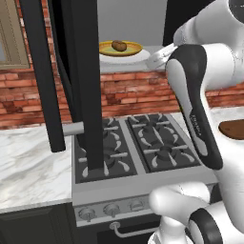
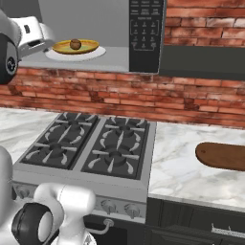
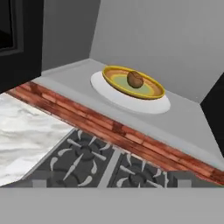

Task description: Retrieve the reheated potato from the microwave, then place the potato, cheese, and condiment on the cutting board.

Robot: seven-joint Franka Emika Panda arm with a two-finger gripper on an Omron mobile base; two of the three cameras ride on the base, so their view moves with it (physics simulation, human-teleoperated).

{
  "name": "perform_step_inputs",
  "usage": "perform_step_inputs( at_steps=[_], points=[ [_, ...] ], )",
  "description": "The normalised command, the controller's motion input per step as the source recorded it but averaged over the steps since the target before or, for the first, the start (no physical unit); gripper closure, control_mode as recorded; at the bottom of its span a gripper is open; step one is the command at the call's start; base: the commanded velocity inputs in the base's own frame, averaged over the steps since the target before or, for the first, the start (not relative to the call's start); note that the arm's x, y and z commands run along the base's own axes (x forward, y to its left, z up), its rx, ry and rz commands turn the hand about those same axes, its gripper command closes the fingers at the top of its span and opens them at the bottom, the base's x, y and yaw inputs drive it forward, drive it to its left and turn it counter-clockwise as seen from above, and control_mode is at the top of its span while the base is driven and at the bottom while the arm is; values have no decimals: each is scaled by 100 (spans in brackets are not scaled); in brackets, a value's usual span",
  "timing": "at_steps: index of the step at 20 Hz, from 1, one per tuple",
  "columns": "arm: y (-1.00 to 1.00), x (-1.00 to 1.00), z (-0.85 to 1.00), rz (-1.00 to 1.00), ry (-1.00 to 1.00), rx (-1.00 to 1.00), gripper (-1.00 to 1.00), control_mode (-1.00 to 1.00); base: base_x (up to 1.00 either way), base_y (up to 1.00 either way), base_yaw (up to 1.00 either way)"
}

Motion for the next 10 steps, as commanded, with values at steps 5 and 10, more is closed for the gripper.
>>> perform_step_inputs(
  at_steps=[5, 10],
  points=[
    [-14, 24, -24, -30, -29, 0, -100, -100, 0, 0, 0],
    [-19, 47, 6, -28, -18, 0, -100, -100, 0, 0, 0]
  ],
)
